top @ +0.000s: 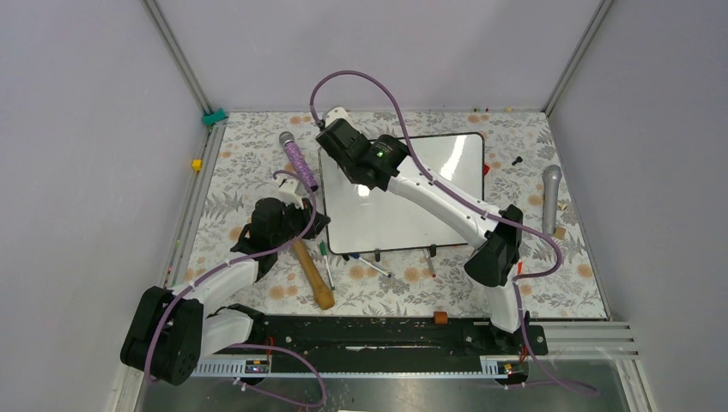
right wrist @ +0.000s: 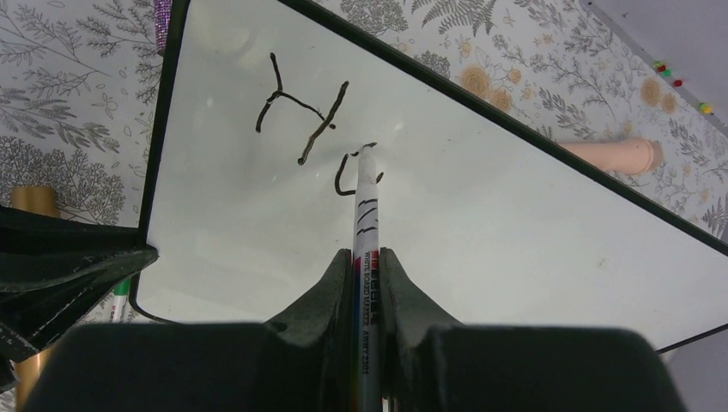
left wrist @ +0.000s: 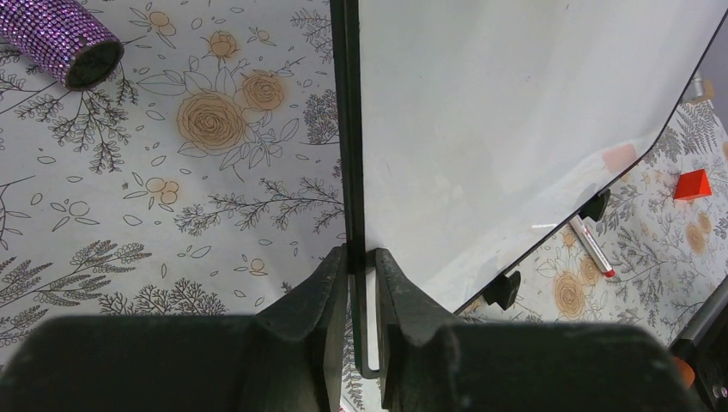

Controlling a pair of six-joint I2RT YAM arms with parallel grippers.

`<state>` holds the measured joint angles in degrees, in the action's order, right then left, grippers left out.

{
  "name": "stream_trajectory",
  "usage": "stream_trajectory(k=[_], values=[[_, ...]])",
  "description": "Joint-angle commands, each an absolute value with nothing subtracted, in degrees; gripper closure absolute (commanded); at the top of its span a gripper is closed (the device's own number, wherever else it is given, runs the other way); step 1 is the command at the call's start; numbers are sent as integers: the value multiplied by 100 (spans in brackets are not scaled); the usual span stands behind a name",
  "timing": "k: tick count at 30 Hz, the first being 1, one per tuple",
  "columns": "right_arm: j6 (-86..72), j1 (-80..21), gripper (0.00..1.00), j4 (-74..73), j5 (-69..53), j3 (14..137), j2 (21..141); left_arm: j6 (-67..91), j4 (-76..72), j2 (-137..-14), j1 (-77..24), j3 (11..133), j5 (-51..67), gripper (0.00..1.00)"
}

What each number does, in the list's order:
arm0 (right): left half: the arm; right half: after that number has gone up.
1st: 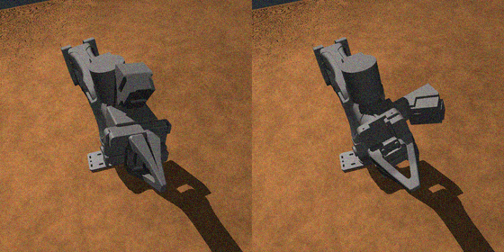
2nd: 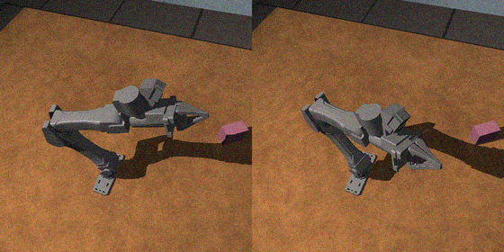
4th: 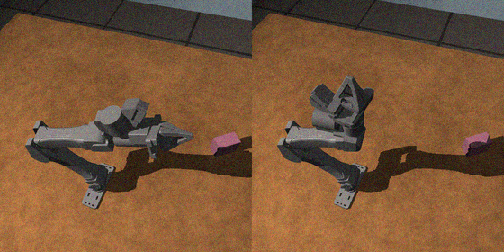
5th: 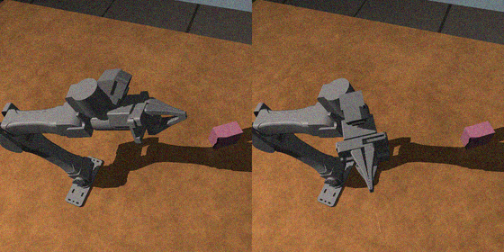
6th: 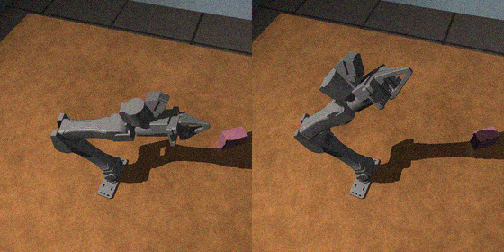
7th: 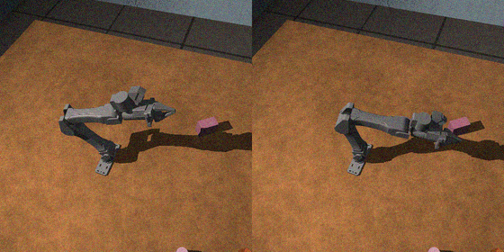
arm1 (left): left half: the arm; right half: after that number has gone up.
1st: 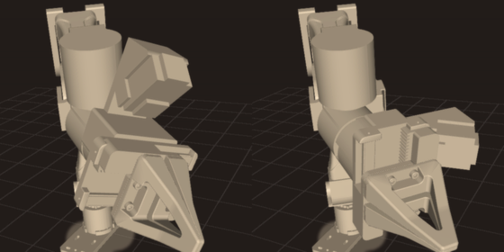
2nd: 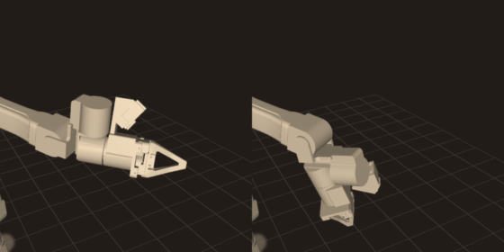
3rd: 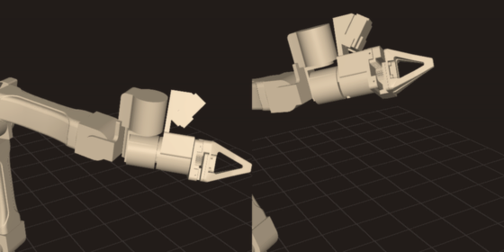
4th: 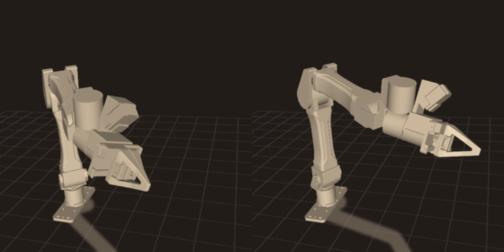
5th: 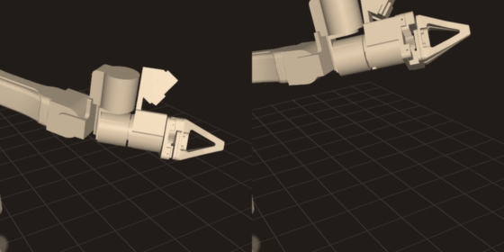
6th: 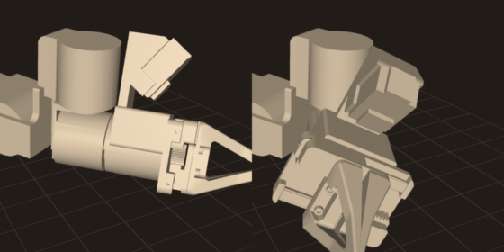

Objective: Write a sentence on the whiteboard

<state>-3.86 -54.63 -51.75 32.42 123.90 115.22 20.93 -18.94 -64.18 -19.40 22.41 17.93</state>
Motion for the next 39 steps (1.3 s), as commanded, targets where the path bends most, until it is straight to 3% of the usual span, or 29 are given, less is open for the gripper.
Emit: stream_trajectory(k=[1, 11, 39], values=[[-342, -5423, 100, -5339, 3073, 12625, 11558, 1986, -2124, -6302, -1930, 2228, 1789, 89], [-341, -5423, 100, -5346, 2753, 12568, 11543, 1986, -2126, -6285, -1930, 2224, 1788, 89], [-338, -5353, 100, -5445, 3487, 12710, 11630, 1961, -2138, -6236, -1959, 2191, 1756, 90]])
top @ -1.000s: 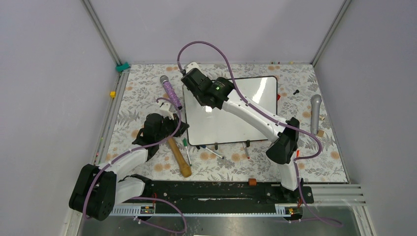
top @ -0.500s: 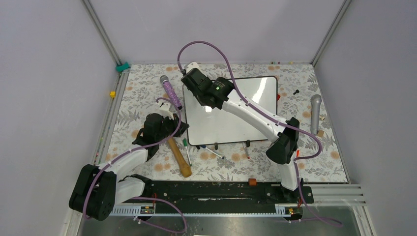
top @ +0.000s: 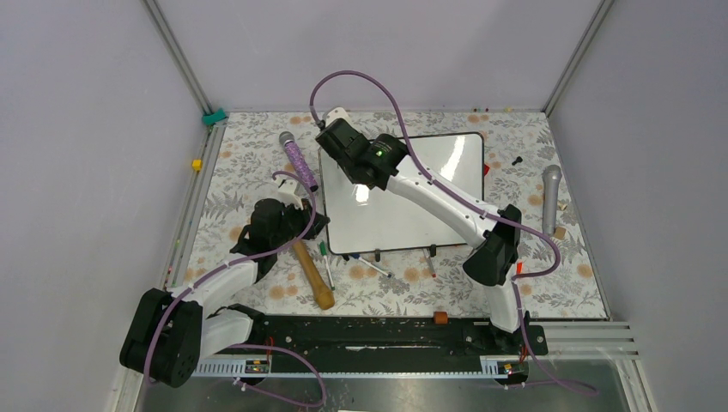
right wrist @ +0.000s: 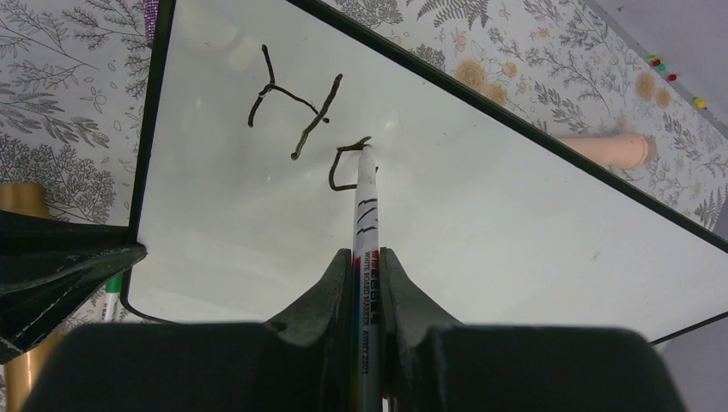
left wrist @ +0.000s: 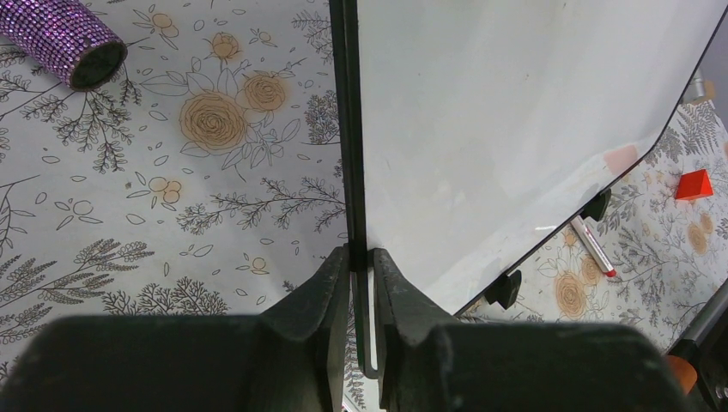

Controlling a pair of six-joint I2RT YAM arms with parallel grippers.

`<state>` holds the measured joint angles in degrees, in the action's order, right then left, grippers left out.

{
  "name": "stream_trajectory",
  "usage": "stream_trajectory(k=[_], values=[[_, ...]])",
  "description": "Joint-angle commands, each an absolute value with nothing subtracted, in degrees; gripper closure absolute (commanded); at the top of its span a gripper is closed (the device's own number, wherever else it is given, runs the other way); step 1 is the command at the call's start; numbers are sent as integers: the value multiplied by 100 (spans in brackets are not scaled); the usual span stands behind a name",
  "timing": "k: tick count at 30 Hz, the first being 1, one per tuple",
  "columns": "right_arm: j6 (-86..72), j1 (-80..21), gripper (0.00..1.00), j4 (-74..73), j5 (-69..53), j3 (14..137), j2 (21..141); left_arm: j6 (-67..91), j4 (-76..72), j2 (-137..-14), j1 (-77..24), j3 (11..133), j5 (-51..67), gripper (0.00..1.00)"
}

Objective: Write a sentence on the whiteboard

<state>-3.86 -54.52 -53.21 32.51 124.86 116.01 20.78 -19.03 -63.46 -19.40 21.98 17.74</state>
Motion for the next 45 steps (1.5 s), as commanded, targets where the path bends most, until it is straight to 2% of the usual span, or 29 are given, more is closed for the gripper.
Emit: stream_trajectory(k=[1, 25, 32, 45], values=[[-342, -5345, 100, -5470, 3489, 12711, 11631, 1967, -2136, -6234, -1958, 2189, 1758, 90], [-453, -5344, 100, -5495, 3488, 12184, 11272, 1964, -2118, -6231, -1961, 2197, 1749, 91], [-342, -5342, 100, -4960, 3382, 11891, 10725, 1967, -2101, -6232, -1962, 2197, 1700, 90], [-402, -5182, 100, -4484, 3146, 10843, 10007, 1953, -2209, -6108, -1961, 2146, 1576, 56]])
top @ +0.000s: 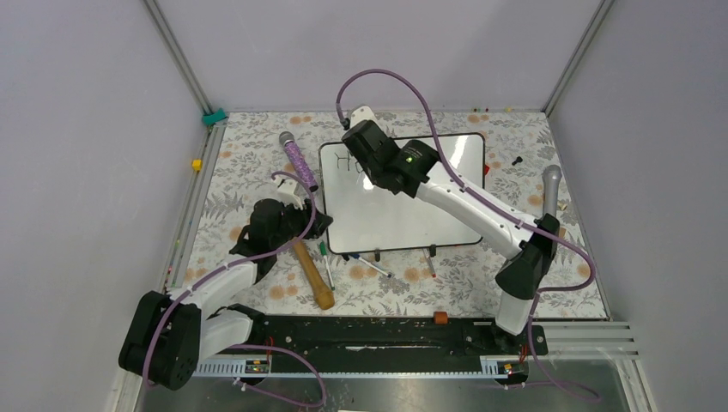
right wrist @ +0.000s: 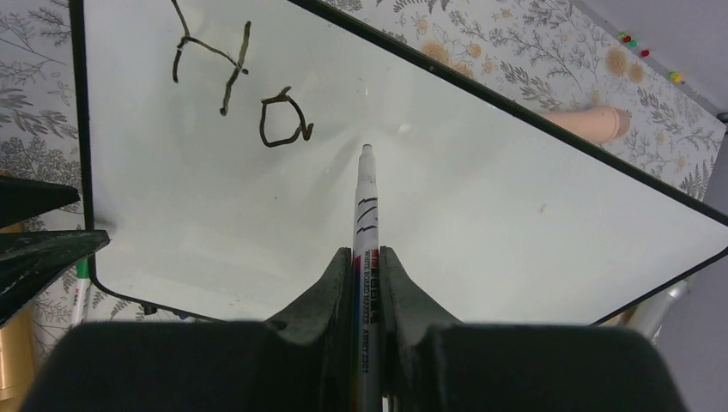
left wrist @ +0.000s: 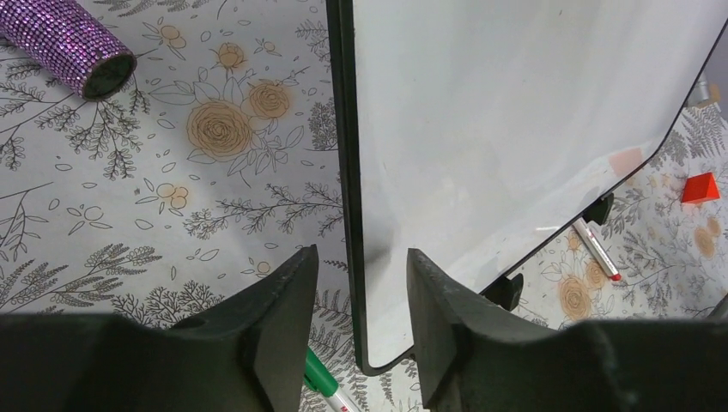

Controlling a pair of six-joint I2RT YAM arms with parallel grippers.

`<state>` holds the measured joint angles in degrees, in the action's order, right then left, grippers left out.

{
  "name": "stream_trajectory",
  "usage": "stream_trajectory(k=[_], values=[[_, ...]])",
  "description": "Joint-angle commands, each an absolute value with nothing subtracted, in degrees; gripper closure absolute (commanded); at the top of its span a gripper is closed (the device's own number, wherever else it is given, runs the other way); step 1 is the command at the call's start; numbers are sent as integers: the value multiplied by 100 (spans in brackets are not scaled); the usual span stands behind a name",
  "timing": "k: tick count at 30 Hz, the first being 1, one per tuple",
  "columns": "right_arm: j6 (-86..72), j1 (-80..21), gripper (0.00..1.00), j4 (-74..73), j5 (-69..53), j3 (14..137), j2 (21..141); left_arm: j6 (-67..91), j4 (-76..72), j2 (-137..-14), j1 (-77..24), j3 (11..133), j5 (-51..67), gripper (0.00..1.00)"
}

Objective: Write a sentence on the whiteboard

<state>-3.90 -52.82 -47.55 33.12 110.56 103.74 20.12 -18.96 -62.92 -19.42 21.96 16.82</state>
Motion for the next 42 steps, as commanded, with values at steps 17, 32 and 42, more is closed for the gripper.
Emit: stream_trajectory(k=[17, 32, 42], values=[[-232, -5080, 100, -3332, 2744, 9370, 8759, 2120, -1758, -5416, -1956, 2274, 753, 1], [-94, -4968, 100, -2631, 2733, 8631, 8191, 2993, -1484, -4748, -1945, 2402, -833, 1], [-130, -4913, 100, -2654, 2350, 8593, 8146, 836, -217, -5344, -1747, 3763, 806, 1]])
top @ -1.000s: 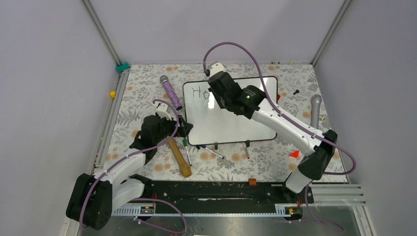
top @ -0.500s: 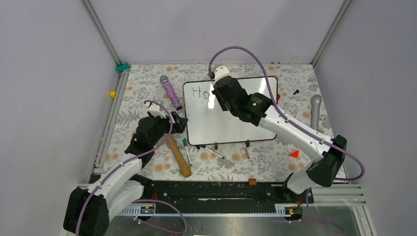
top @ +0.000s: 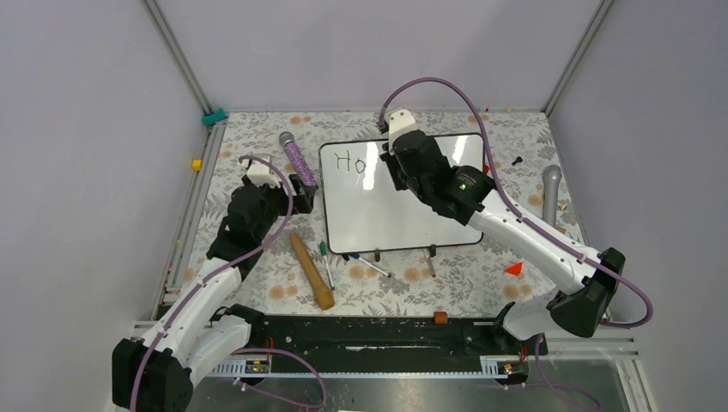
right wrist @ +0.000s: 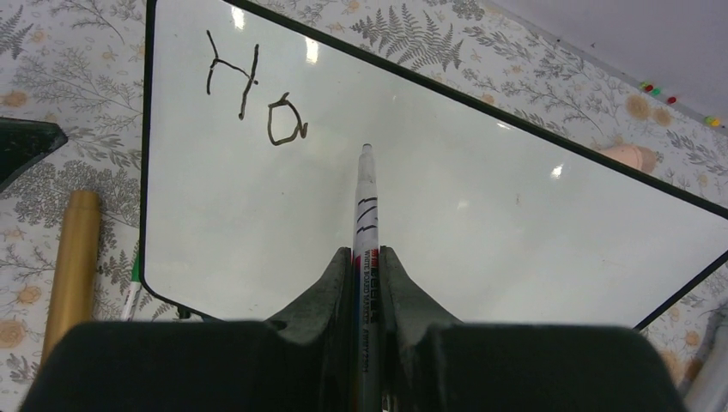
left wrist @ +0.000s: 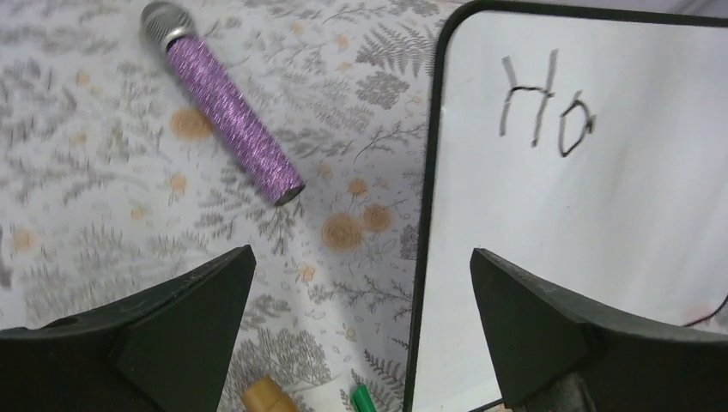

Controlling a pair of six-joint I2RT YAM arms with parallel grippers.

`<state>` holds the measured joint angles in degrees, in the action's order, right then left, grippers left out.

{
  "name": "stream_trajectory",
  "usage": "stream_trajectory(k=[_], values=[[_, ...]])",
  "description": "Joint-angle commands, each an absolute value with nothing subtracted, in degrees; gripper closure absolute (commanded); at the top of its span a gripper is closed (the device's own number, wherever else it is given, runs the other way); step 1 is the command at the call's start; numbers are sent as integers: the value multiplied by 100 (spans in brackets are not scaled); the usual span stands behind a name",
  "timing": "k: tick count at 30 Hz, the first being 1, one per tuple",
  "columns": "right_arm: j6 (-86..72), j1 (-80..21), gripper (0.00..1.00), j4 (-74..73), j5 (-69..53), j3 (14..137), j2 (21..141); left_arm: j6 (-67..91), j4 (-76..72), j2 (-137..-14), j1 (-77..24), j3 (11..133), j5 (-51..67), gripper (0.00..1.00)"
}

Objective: Write a sentence on the whiteboard

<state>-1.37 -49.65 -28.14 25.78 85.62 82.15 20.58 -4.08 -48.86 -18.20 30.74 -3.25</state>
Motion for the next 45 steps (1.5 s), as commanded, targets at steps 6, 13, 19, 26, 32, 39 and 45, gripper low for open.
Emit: stream_trajectory(k=[6, 13, 19, 26, 32, 39, 45], values=[[-160, -4913, 100, -2857, 2225, 8807, 8302, 869, 31, -6187, -1575, 4385, 2651, 9], [-200, -4913, 100, -2965, 2214, 9023, 8521, 1249, -606, -6380, -1395, 4071, 2702, 12], [-194, -4913, 100, -3015, 2299, 9166, 8658, 2069, -178, -6714, -1065, 4442, 2812, 17], [-147, -4906, 100, -3000, 2279, 9190, 8680, 3163, -2469, -6321, -1051, 2933, 2753, 15], [-128, -4913, 100, -3002, 2240, 9115, 8582, 3160, -3978, -6722, -1055, 2313, 3188, 15], [-156, -4913, 100, -3079, 2178, 9092, 8454, 2981, -4649, -6420, -1121, 1826, 3128, 18], [-243, -4912, 100, -3158, 2023, 9173, 8544, 3499, -6598, -6992, -1155, 1229, 3287, 26]])
